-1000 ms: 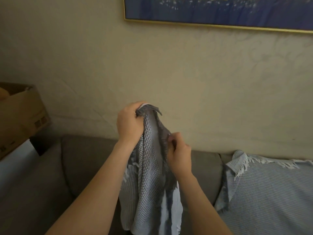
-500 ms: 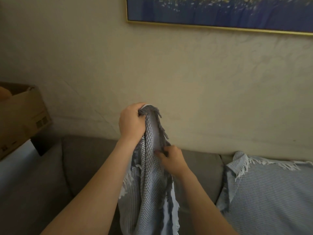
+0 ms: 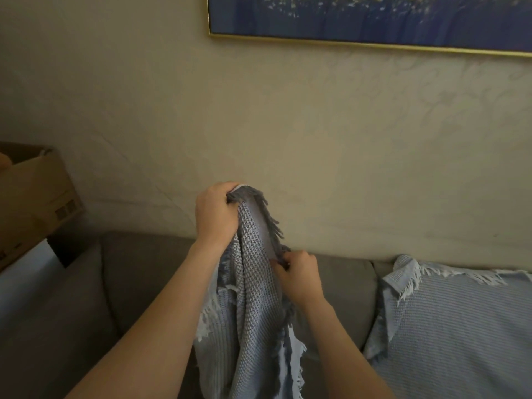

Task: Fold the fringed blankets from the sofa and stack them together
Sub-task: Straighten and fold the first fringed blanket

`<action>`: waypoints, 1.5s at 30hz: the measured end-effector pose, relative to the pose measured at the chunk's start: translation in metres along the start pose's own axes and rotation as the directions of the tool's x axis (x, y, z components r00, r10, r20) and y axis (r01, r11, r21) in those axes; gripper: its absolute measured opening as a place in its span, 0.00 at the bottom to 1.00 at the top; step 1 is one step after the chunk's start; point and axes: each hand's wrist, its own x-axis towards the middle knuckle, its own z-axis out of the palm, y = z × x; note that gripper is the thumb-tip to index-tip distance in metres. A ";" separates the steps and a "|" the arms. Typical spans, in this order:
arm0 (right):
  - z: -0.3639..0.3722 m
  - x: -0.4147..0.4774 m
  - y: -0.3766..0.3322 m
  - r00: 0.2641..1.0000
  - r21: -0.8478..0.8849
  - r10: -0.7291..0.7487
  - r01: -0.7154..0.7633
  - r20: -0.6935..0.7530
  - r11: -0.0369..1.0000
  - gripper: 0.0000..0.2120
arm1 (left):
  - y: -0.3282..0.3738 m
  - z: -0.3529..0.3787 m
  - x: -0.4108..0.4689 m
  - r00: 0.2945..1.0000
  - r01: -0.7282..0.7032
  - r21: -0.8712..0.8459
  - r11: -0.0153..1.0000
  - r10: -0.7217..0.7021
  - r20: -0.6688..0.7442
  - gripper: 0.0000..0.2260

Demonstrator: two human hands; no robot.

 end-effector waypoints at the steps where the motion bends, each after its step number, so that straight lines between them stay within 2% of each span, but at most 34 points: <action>1: 0.000 -0.001 -0.001 1.000 -0.012 0.001 -0.002 -0.027 1.000 0.21 | 0.001 0.000 0.000 1.000 -0.005 -0.006 1.000 0.005 0.000 0.22; 6: 0.002 -0.007 -0.005 0.991 -0.027 -0.012 0.008 -0.132 1.000 0.17 | -0.003 -0.002 0.003 1.000 -0.003 0.007 1.000 0.003 -0.010 0.22; 10: 0.005 -0.012 -0.003 0.983 0.046 0.056 -0.048 -0.175 0.998 0.11 | -0.004 -0.002 -0.001 1.000 0.001 0.011 1.000 -0.001 -0.018 0.22; 13: 0.003 -0.013 -0.004 0.976 0.276 0.194 -0.161 -0.097 0.948 0.20 | -0.002 -0.001 -0.005 1.000 -0.026 -0.017 1.000 0.026 -0.016 0.21; 16: 0.001 -0.009 0.002 0.971 0.344 0.237 -0.237 0.040 0.909 0.21 | 0.007 -0.002 -0.006 0.998 -0.063 -0.093 0.994 0.065 0.025 0.19; 19: 0.005 -0.006 0.010 0.978 0.321 0.169 -0.200 0.124 0.926 0.16 | 0.017 -0.003 -0.008 0.988 -0.116 -0.153 0.981 0.130 0.084 0.16; 23: 0.004 -0.002 0.013 0.979 0.234 0.157 -0.184 0.128 0.955 0.07 | 0.020 -0.004 -0.008 0.981 -0.144 -0.183 0.973 0.165 0.106 0.15; 26: 0.006 0.000 0.020 0.977 0.134 0.182 -0.196 0.110 0.971 0.16 | 0.017 -0.006 -0.007 0.983 -0.132 -0.195 0.972 0.154 0.104 0.15; 29: 0.005 0.000 0.023 0.981 0.090 0.158 -0.168 0.113 0.982 0.15 | 0.015 -0.006 -0.007 0.991 -0.097 -0.193 0.976 0.113 0.075 0.16; 31: 0.001 0.004 0.021 0.979 0.065 0.163 -0.172 0.123 0.983 0.15 | 0.013 -0.003 -0.008 0.999 -0.019 -0.193 0.981 0.024 0.023 0.16; 33: -0.002 0.012 0.018 0.980 0.059 0.188 -0.192 0.067 0.980 0.16 | 0.009 0.001 -0.010 0.993 0.102 -0.183 0.978 -0.111 -0.037 0.14; 35: -0.011 0.024 0.013 0.968 0.098 0.249 -0.245 -0.036 0.965 0.11 | 0.003 0.005 -0.008 0.964 0.236 -0.184 0.954 -0.254 -0.080 0.13; 37: -0.031 0.039 -0.002 0.944 0.199 0.290 -0.258 -0.157 0.946 0.10 | -0.004 0.004 -0.006 0.943 0.290 -0.181 0.940 -0.313 -0.115 0.15; 40: -0.074 0.066 -0.046 0.910 0.302 0.220 -0.112 -0.350 0.947 0.14 | -0.010 -0.002 -0.001 0.942 0.275 -0.170 0.946 -0.300 -0.147 0.09; 43: -0.108 0.082 -0.098 0.830 0.331 0.096 0.111 -0.549 0.937 0.15 | 0.003 -0.003 0.001 0.956 0.186 -0.120 0.975 -0.208 -0.206 0.07; 45: -0.109 0.088 -0.114 0.826 0.306 -0.009 0.218 -0.563 0.927 0.13 | 0.015 -0.005 0.004 0.932 0.170 -0.055 0.984 -0.179 -0.315 0.05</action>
